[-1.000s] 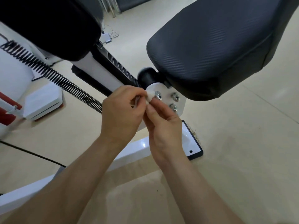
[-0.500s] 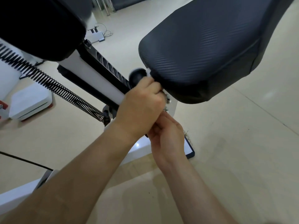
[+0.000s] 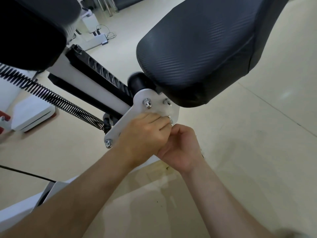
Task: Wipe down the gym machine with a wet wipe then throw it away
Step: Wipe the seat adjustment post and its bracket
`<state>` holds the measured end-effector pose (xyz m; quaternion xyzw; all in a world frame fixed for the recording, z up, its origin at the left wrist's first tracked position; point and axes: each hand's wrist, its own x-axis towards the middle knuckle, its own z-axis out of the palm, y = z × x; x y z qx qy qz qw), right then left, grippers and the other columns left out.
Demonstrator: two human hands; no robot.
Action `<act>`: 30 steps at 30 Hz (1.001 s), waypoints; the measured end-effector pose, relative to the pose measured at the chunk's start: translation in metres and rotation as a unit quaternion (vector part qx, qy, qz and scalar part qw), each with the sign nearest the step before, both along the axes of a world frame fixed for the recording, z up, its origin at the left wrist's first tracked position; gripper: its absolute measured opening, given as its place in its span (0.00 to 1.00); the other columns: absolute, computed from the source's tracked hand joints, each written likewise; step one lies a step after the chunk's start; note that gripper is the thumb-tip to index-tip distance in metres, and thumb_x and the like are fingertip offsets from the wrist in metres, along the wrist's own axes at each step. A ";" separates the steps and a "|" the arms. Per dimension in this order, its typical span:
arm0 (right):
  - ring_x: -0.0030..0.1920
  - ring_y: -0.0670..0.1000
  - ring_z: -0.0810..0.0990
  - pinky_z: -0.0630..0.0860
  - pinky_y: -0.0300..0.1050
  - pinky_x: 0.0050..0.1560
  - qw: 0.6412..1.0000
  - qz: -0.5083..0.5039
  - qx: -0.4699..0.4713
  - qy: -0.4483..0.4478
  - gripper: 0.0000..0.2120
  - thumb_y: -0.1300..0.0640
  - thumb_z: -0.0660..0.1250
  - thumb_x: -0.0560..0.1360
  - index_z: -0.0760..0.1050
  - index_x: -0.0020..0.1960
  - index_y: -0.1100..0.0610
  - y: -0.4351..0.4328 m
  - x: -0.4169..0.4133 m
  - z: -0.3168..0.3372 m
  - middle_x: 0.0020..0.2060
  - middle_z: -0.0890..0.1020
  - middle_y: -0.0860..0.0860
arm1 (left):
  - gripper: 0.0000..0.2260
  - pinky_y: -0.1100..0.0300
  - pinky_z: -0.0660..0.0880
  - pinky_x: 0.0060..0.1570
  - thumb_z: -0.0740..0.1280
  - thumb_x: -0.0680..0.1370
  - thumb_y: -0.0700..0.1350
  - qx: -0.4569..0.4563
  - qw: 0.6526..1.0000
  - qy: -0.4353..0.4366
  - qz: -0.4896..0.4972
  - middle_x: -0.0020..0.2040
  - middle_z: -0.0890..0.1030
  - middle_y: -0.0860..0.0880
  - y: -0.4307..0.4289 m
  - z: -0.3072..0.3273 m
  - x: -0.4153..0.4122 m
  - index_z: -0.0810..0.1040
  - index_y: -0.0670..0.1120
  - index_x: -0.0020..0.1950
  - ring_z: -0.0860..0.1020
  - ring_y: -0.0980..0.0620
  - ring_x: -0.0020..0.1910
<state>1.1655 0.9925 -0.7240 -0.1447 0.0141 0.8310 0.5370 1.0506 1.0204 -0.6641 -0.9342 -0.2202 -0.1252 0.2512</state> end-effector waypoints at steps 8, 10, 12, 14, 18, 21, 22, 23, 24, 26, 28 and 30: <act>0.48 0.56 0.77 0.77 0.43 0.50 0.970 -0.067 0.043 -0.231 0.04 0.66 0.69 0.73 0.82 0.47 0.64 -0.001 0.010 0.003 0.45 0.81 0.61 | 0.09 0.49 0.78 0.34 0.62 0.76 0.35 -0.099 0.987 -0.124 0.001 0.53 0.74 0.49 -0.011 -0.009 -0.017 0.82 0.40 0.50 0.78 0.45 0.46; 0.44 0.57 0.82 0.81 0.45 0.48 0.942 -0.148 0.034 -0.299 0.03 0.69 0.69 0.73 0.81 0.45 0.65 -0.006 0.014 0.005 0.42 0.84 0.61 | 0.09 0.48 0.79 0.38 0.65 0.75 0.35 -0.101 0.986 -0.132 0.032 0.53 0.77 0.46 -0.008 -0.010 -0.011 0.81 0.41 0.54 0.78 0.44 0.47; 0.41 0.56 0.85 0.82 0.46 0.46 0.903 -0.237 -0.007 -0.357 0.02 0.68 0.72 0.72 0.81 0.44 0.63 -0.009 0.017 0.008 0.39 0.85 0.59 | 0.16 0.49 0.79 0.42 0.71 0.72 0.34 -0.098 0.987 -0.100 0.078 0.55 0.79 0.43 -0.003 -0.013 -0.005 0.79 0.41 0.60 0.78 0.43 0.49; 0.38 0.52 0.84 0.81 0.42 0.42 0.848 -0.318 -0.054 -0.421 0.02 0.66 0.72 0.72 0.81 0.43 0.60 -0.004 0.017 0.009 0.37 0.85 0.55 | 0.24 0.51 0.80 0.39 0.74 0.69 0.36 -0.085 0.987 -0.047 0.129 0.56 0.79 0.43 -0.001 -0.017 0.004 0.77 0.42 0.64 0.78 0.43 0.49; 0.37 0.42 0.80 0.79 0.38 0.40 0.747 -0.365 -0.055 -0.553 0.06 0.62 0.68 0.73 0.78 0.42 0.53 0.020 0.002 -0.001 0.36 0.82 0.47 | 0.26 0.51 0.75 0.36 0.70 0.71 0.42 -0.103 0.972 0.016 0.212 0.55 0.76 0.44 -0.003 -0.016 0.019 0.71 0.47 0.68 0.76 0.42 0.50; 0.41 0.50 0.83 0.82 0.53 0.42 0.750 -0.332 -0.053 -0.570 0.03 0.55 0.66 0.73 0.78 0.44 0.48 0.029 -0.010 -0.015 0.41 0.82 0.48 | 0.27 0.53 0.71 0.40 0.67 0.75 0.48 -0.077 0.957 0.084 0.268 0.55 0.75 0.46 -0.007 -0.014 0.024 0.64 0.47 0.72 0.76 0.45 0.51; 0.40 0.51 0.82 0.82 0.54 0.41 0.754 -0.324 -0.058 -0.568 0.02 0.53 0.67 0.73 0.78 0.44 0.49 0.030 -0.012 -0.017 0.40 0.82 0.49 | 0.29 0.54 0.68 0.37 0.66 0.76 0.49 -0.061 0.951 0.105 0.285 0.53 0.76 0.47 -0.009 -0.014 0.026 0.61 0.46 0.75 0.76 0.46 0.48; 0.40 0.51 0.82 0.81 0.54 0.40 0.756 -0.321 -0.064 -0.566 0.01 0.53 0.68 0.72 0.78 0.43 0.49 0.031 -0.011 -0.017 0.39 0.82 0.49 | 0.31 0.55 0.65 0.35 0.65 0.77 0.49 -0.052 0.946 0.122 0.296 0.51 0.77 0.48 -0.011 -0.016 0.028 0.56 0.46 0.76 0.77 0.46 0.46; 0.38 0.51 0.81 0.81 0.53 0.40 0.758 -0.321 -0.068 -0.564 0.01 0.53 0.68 0.71 0.78 0.42 0.50 0.031 -0.009 -0.016 0.37 0.82 0.49 | 0.31 0.55 0.63 0.34 0.63 0.78 0.48 -0.051 0.942 0.133 0.303 0.50 0.77 0.48 -0.011 -0.018 0.030 0.51 0.47 0.78 0.77 0.47 0.44; 0.36 0.49 0.80 0.81 0.50 0.39 0.774 -0.319 -0.061 -0.543 0.03 0.54 0.70 0.71 0.79 0.41 0.53 0.029 -0.003 -0.015 0.35 0.82 0.50 | 0.32 0.56 0.62 0.32 0.61 0.79 0.47 -0.066 0.938 0.133 0.313 0.49 0.77 0.49 -0.010 -0.020 0.035 0.45 0.49 0.78 0.77 0.47 0.42; 0.36 0.49 0.81 0.80 0.49 0.42 0.804 -0.298 -0.038 -0.514 0.07 0.52 0.71 0.72 0.80 0.43 0.56 0.024 0.001 -0.015 0.35 0.83 0.51 | 0.34 0.56 0.62 0.31 0.60 0.79 0.46 -0.093 0.938 0.112 0.316 0.48 0.76 0.49 -0.010 -0.018 0.039 0.42 0.52 0.78 0.74 0.48 0.37; 0.40 0.50 0.84 0.82 0.51 0.46 0.822 -0.281 -0.023 -0.494 0.10 0.47 0.70 0.71 0.81 0.43 0.54 0.022 0.002 -0.013 0.37 0.84 0.50 | 0.35 0.57 0.63 0.30 0.60 0.79 0.44 -0.115 0.936 0.088 0.319 0.47 0.76 0.49 -0.012 -0.017 0.039 0.41 0.52 0.79 0.70 0.49 0.33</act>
